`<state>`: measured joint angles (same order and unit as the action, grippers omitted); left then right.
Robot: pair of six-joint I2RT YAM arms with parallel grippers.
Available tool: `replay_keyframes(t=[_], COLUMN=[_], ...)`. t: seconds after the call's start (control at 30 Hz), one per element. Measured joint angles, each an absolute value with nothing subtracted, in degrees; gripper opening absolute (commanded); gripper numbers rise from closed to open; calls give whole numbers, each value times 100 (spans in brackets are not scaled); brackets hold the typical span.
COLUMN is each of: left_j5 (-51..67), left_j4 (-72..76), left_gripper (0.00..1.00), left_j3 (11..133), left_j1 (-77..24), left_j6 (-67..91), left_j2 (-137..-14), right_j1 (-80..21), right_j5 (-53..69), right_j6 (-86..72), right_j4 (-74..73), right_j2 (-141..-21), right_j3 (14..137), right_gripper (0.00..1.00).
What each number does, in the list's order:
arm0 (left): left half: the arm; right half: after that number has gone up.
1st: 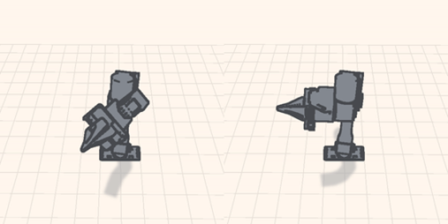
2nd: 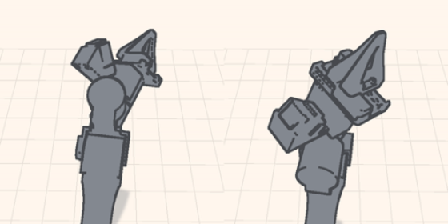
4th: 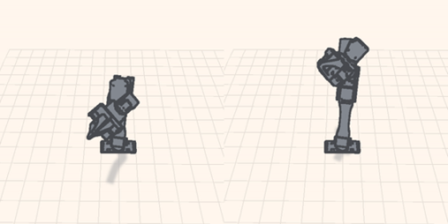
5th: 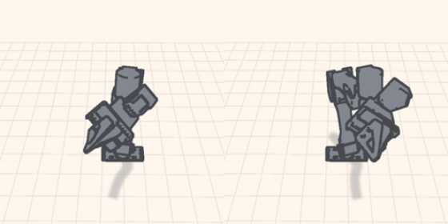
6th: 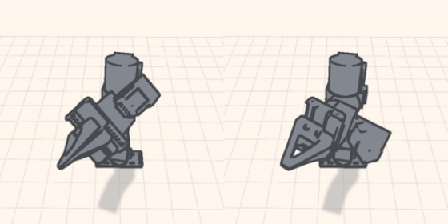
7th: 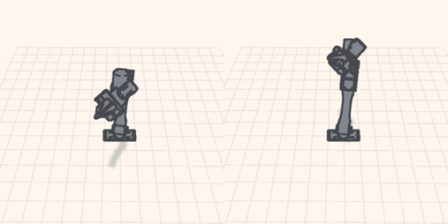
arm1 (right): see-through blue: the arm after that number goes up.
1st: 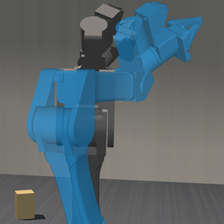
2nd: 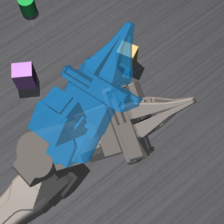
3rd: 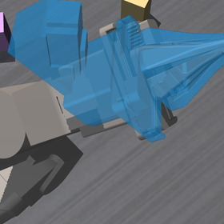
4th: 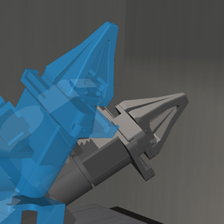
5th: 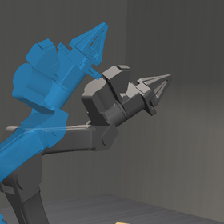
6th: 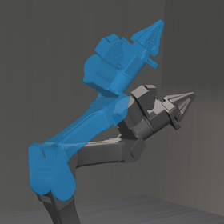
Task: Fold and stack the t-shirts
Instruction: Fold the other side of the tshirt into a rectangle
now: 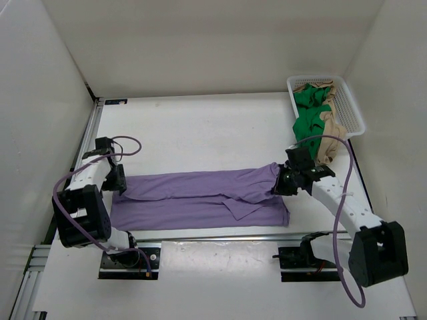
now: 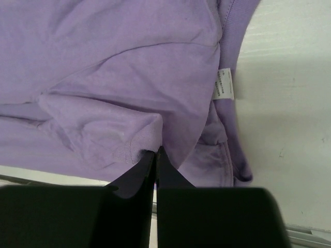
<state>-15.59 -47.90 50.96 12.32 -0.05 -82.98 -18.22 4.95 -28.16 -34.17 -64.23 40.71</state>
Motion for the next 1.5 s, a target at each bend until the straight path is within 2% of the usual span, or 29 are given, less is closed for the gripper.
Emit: replay_keyframes(t=[0.03, 0.07, 0.2, 0.4, 0.47, 0.6, 0.73, 0.83, 1.03, 1.1, 1.27, 1.43, 1.5], left_j5=[-1658, -1754, -2097, -2495, -2519, -2381, -1809, -1271, -517, -399, -242, -370, -561], left_j4=[-4797, -4812, -4862, -4810, -4821, -4777, -4794, -4713, -4477, -4453, -4298, -4056, -3944], left_gripper=[87, 88, 88, 78, 74, 70, 70, 70, 69, 65, 65, 56, 48], left_j3=[5107, 5140, 5540, 6160, 6399, 7065, 8204, 8986, 9408, 9533, 9717, 9789, 9832], left_j1=[1236, 1256, 1264, 742, 69, -2086, -3817, -4558, -5345, -5524, -5815, -5889, -5922], left_j6=[-10, -32, -5, 5, 1, -8, -14, -14, -8, -5, -3, -1, 1], left_j2=[-8281, -8256, -8119, -7968, -7979, -8281, -9306, -10200, -11393, -11701, -12081, -12193, -12269], right_j1=[-1800, -1774, -1634, -1533, -1463, -1251, -1122, -1109, -1105, -1092, -1048, -1013, -993], right_j5=[513, 528, 637, 965, 1092, 1350, 1544, 1647, 1776, 1787, 1828, 1881, 1905], right_j6=[-2801, -2788, -2655, -2488, -2493, -2600, -2781, -2873, -2947, -2945, -2945, -2936, -2936], right_j4=[-3374, -3352, -3308, -3061, -3035, -2980, -2982, -2989, -3020, -3022, -3020, -3017, -3017], right_j2=[-6569, -6718, -7588, -8840, -9301, -10162, -10868, -11128, -11212, -11212, -11212, -11212, -11212], right_j3=[4080, 4104, 4687, 5701, 6045, 6783, 7395, 7505, 7505, 7505, 7505, 7505, 7502], right_gripper=[0, 0, 0, 0, 0, 0, 0, 0, 0, 0, 0, 0, 0])
